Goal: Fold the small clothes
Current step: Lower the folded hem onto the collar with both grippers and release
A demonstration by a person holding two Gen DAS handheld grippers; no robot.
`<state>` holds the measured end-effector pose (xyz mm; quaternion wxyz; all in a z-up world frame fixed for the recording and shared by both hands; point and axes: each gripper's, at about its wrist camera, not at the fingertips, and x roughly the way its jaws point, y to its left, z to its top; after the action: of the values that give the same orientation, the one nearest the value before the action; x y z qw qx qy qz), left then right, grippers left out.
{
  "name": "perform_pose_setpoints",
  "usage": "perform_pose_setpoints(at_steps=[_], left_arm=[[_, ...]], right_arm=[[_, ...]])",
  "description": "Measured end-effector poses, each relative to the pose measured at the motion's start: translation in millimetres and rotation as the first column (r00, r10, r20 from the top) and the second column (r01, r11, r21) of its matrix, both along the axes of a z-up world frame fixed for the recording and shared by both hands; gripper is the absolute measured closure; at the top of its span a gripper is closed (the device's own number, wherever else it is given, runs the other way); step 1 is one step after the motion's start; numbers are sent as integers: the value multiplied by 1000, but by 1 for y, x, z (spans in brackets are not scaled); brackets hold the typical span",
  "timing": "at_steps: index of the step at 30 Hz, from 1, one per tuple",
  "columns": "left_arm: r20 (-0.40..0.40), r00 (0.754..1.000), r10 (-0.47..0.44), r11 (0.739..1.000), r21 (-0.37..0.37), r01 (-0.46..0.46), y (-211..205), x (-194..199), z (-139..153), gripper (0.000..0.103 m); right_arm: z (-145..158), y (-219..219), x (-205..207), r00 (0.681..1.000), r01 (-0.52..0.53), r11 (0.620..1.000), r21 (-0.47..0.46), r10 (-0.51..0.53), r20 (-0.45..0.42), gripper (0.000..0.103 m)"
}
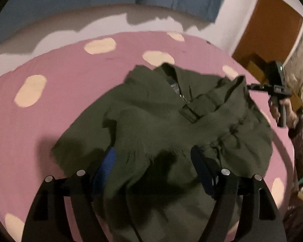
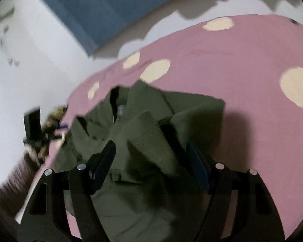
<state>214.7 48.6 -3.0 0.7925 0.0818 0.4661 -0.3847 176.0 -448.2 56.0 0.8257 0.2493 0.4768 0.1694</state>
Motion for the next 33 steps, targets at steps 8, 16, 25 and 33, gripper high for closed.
perform_pose_setpoints(at_steps=[8, 16, 25, 33], left_arm=[[-34, 996, -78, 996, 45, 79, -18, 23, -18, 27], [-53, 998, 16, 998, 64, -12, -4, 33, -28, 76], [-56, 997, 49, 998, -36, -51, 5, 20, -18, 89], [-230, 973, 9, 983, -176, -50, 17, 42, -28, 33]], right_arm=[[-14, 27, 20, 989, -146, 984, -100, 147, 2, 31], [-16, 36, 29, 993, -118, 986, -120, 120, 13, 74], [5, 22, 12, 995, -29, 999, -15, 30, 90, 91], [-9, 19, 15, 999, -11, 1000, -17, 11, 53, 85]])
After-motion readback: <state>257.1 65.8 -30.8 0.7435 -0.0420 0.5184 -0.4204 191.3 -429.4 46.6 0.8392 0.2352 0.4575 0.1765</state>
